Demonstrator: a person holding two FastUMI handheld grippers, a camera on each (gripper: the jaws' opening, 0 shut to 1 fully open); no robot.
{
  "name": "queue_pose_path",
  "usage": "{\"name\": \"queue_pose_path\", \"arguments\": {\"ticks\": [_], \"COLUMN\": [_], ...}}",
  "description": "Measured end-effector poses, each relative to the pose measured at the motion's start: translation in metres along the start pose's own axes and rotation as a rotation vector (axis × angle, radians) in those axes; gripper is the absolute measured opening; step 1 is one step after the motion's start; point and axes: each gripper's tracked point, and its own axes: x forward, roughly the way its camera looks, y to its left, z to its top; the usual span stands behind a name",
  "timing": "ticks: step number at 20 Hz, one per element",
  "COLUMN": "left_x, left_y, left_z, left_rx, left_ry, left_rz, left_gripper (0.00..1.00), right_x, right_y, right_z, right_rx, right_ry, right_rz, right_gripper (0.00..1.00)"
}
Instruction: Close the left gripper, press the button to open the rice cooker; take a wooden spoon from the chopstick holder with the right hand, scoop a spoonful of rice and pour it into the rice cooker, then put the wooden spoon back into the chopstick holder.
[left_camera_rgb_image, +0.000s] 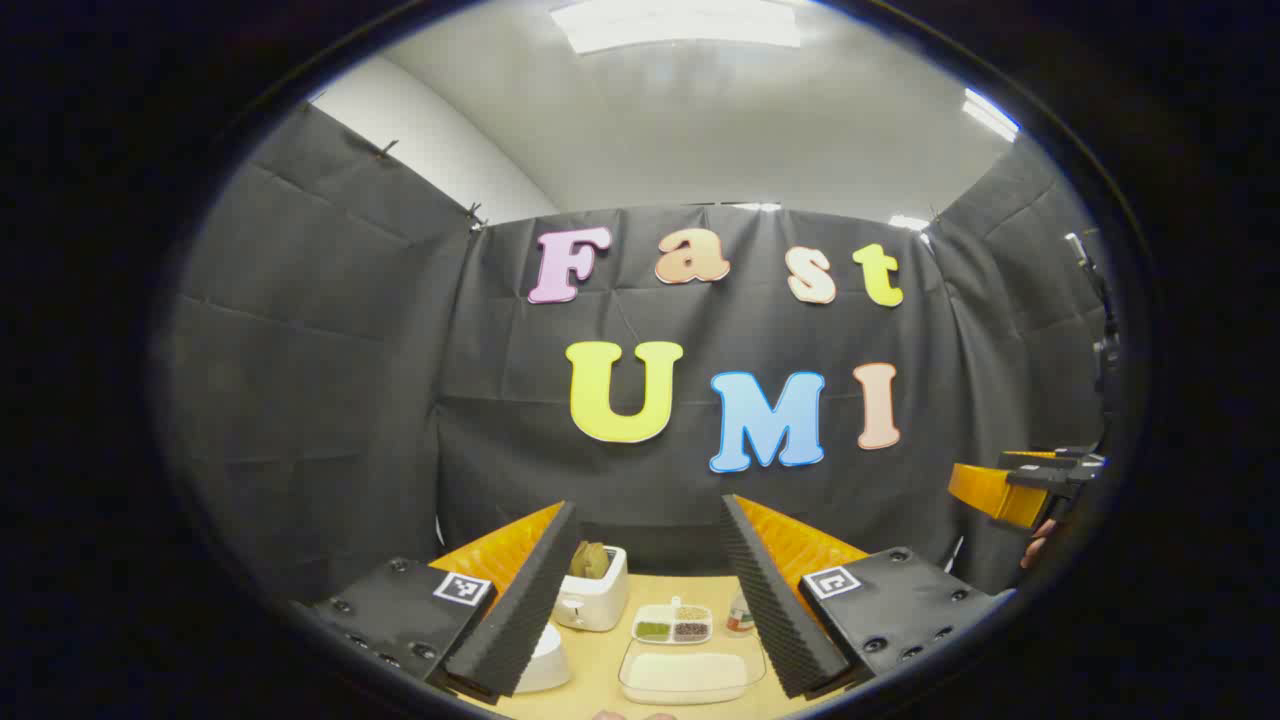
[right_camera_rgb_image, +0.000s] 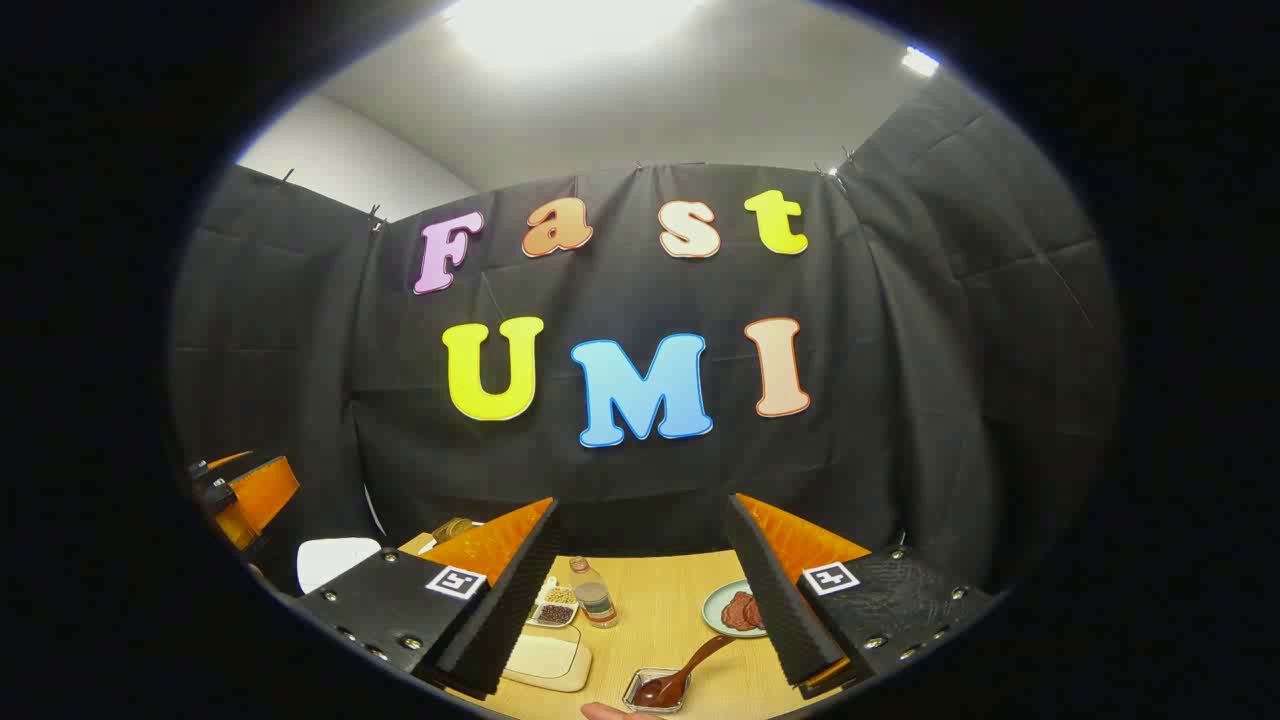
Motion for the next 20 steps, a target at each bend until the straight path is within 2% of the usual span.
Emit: {"name": "queue_pose_path", "arguments": {"ticks": [1, 2, 3, 4, 5, 6, 8, 9, 19, 20], "left_x": [0.001, 0.001, 0.001, 0.001, 0.000, 0.001, 0.000, 0.000, 0.005, 0.005], "left_y": [0.005, 0.008, 0.010, 0.011, 0.015, 0.019, 0.026, 0.028, 0.051, 0.057], "left_z": [0.001, 0.003, 0.001, 0.002, 0.003, 0.005, 0.002, 0.002, -0.003, -0.003], "left_rx": [-0.001, -0.006, -0.013, -0.017, -0.018, -0.017, -0.016, -0.019, -0.036, -0.032], "left_ry": [-0.007, -0.009, -0.008, -0.008, -0.009, -0.009, -0.008, -0.005, -0.014, -0.020], "left_rz": [0.015, 0.022, 0.020, 0.020, 0.023, 0.025, 0.029, 0.028, 0.020, 0.029], "left_gripper": [0.93, 0.98, 0.93, 0.98, 0.93, 0.98, 0.98, 0.93, 0.93, 0.98], "right_x": [-0.002, -0.002, -0.001, 0.000, -0.001, 0.000, 0.000, 0.000, 0.000, -0.001], "right_y": [-0.001, -0.002, 0.000, 0.002, 0.003, 0.004, 0.010, 0.013, 0.030, 0.031], "right_z": [-0.001, -0.002, -0.003, -0.002, -0.002, -0.002, 0.000, 0.000, 0.002, 0.003], "right_rx": [-0.004, -0.003, 0.001, 0.004, 0.006, 0.007, 0.002, -0.002, -0.022, -0.029], "right_ry": [0.001, 0.002, 0.004, 0.003, 0.002, 0.000, -0.004, -0.008, -0.022, -0.023], "right_rz": [-0.005, -0.007, -0.007, -0.009, -0.010, -0.012, -0.007, -0.009, -0.024, -0.025], "right_gripper": [0.99, 0.99, 0.99, 0.99, 0.99, 0.99, 0.99, 0.99, 0.99, 0.99]}}
